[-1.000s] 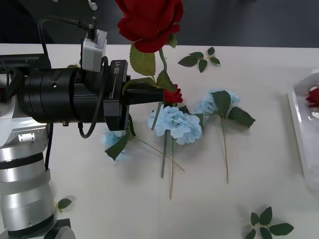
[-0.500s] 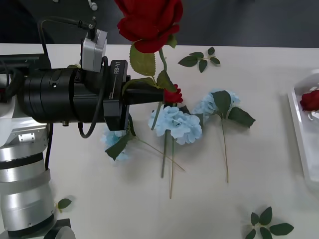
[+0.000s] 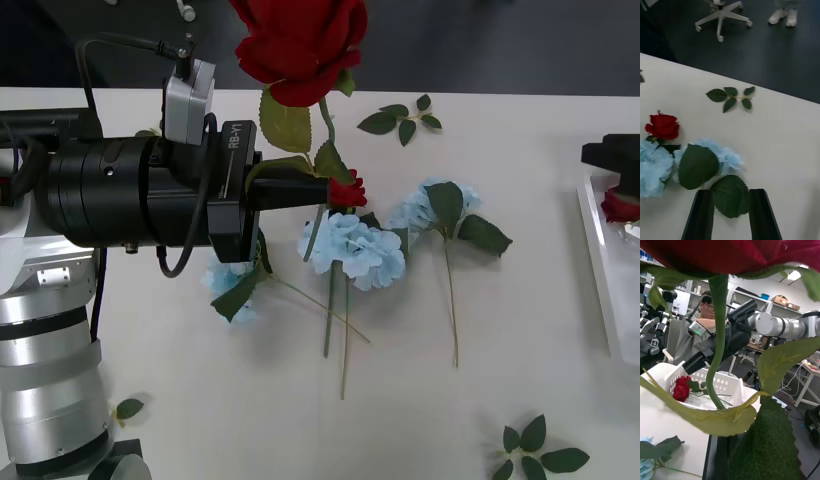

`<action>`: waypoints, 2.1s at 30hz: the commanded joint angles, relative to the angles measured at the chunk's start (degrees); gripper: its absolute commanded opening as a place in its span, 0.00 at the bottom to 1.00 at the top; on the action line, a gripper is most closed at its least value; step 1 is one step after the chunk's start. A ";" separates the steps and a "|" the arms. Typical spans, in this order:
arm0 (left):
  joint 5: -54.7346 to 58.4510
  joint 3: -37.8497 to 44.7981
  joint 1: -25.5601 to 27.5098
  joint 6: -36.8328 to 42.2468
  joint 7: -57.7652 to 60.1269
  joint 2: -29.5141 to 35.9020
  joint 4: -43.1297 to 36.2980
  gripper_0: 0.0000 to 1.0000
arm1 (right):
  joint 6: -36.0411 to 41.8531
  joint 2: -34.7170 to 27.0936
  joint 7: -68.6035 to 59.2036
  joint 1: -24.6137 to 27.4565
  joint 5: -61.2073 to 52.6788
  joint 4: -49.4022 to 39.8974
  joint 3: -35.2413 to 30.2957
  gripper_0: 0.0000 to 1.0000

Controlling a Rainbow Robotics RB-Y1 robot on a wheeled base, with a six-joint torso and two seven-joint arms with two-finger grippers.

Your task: Put the red flowers into the right box and the blue flowers into the left box

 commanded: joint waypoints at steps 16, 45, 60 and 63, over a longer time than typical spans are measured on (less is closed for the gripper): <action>-0.23 -0.50 -1.52 0.44 -0.85 -0.23 -1.36 0.00 | -9.29 4.33 27.78 -8.90 -7.24 -9.35 25.65 0.26; -0.23 -0.50 -1.52 0.44 -0.85 -0.23 -1.36 0.00 | -11.92 20.15 35.34 -26.74 -8.29 -0.38 45.16 0.44; -0.23 -0.50 -1.52 0.44 -0.85 -0.23 -1.36 0.00 | -11.84 24.11 37.45 -28.50 -8.73 -0.12 45.60 0.55; -0.23 -0.50 -1.52 0.44 -0.85 -0.23 -1.36 0.00 | -11.84 24.64 37.62 -28.76 -9.08 -0.12 45.69 0.55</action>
